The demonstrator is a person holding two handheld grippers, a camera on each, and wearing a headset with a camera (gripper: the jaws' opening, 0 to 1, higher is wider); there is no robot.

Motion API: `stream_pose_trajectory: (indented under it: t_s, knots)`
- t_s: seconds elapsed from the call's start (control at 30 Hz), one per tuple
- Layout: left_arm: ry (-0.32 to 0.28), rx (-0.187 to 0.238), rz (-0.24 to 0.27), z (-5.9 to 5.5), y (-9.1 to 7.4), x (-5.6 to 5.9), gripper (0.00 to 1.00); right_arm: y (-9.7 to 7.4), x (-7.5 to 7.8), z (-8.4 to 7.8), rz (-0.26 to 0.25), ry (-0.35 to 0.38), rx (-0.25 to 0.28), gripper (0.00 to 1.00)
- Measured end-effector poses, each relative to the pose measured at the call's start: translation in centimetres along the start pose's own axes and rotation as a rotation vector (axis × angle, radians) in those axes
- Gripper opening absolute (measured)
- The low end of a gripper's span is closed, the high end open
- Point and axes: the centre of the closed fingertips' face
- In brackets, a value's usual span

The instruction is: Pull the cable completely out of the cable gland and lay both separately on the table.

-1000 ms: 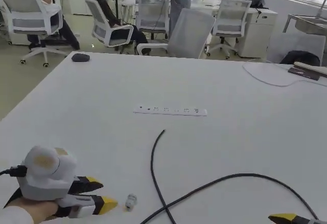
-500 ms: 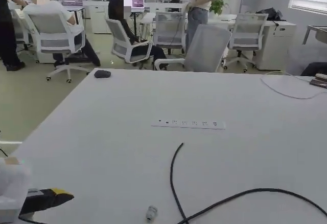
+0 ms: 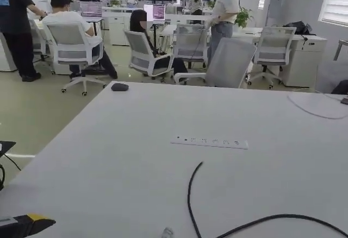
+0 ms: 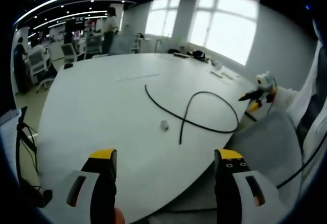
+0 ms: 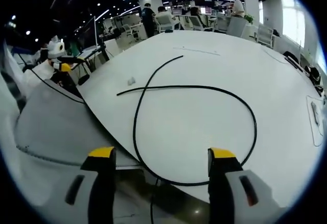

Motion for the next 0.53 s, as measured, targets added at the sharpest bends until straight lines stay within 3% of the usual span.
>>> stream_pose_trajectory:
  t_s: [0.53]
  knots:
    - [0.010, -0.013, 0.004, -0.30, 0.38, -0.24, 0.78, 0.16, 0.12, -0.38, 0.005, 0.005, -0.019, 0.74]
Point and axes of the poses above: the centre of the closed fingertips' face, and the gripper's own axes: y roughly forward along the fingers, x roughly to its right, z roughly out of its top, and after that the axes turned 7 degrees about -z, right-handed
